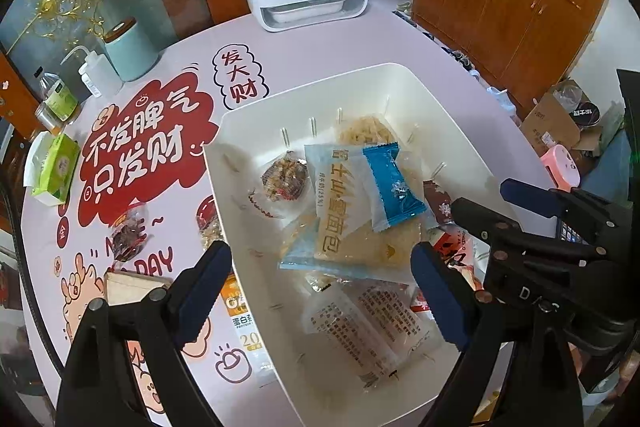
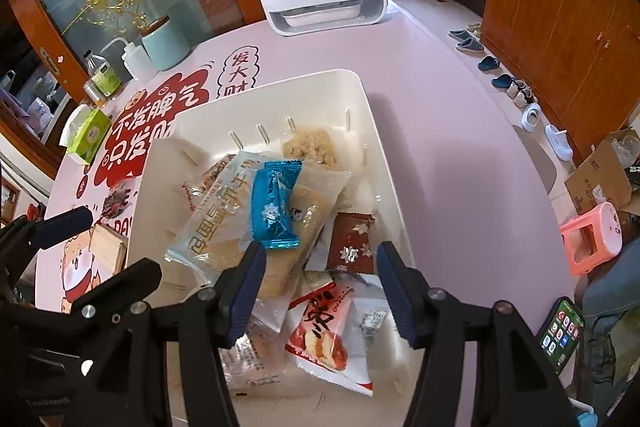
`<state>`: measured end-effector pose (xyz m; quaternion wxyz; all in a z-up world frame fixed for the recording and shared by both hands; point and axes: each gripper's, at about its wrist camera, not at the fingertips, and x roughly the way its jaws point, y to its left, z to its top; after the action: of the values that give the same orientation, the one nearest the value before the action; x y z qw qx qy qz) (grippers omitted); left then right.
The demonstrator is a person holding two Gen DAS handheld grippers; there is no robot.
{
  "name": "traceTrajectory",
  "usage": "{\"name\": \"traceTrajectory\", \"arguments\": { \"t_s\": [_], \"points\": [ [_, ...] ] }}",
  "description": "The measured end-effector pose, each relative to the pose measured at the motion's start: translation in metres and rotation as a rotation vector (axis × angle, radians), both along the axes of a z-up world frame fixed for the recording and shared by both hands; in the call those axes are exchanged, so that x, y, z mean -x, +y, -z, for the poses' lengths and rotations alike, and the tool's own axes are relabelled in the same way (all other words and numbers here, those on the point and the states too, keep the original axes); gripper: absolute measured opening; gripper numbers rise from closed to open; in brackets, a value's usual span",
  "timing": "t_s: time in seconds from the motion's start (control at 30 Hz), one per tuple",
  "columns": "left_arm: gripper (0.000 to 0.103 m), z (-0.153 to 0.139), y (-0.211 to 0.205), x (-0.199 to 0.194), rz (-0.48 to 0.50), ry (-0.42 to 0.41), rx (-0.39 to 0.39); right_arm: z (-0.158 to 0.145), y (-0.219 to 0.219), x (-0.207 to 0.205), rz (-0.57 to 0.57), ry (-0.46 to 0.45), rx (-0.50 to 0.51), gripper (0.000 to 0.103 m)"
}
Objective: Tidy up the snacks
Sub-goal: 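Withdraw both grippers from the tray toward the last snacks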
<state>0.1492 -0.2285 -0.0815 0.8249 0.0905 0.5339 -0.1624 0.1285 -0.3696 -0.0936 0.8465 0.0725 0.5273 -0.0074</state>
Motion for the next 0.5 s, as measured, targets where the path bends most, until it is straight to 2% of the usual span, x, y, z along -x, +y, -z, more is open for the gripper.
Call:
{"name": "traceTrajectory", "arguments": {
  "t_s": [0.17,0.27,0.5],
  "points": [
    [0.09,-0.009,0.009,0.004,0.002,-0.007,-0.001,-0.008,0.003,0.006,0.01,-0.032,-0.01,0.058],
    [0.09,-0.015,0.017,0.006,-0.002,-0.01,0.012,-0.015,0.006,0.011,0.018,-0.062,0.018,0.059],
    [0.09,-0.033,0.043,0.012,-0.046,-0.076,0.018,-0.02,0.012,0.017,0.029,-0.062,0.017,0.059]
  ]
}}
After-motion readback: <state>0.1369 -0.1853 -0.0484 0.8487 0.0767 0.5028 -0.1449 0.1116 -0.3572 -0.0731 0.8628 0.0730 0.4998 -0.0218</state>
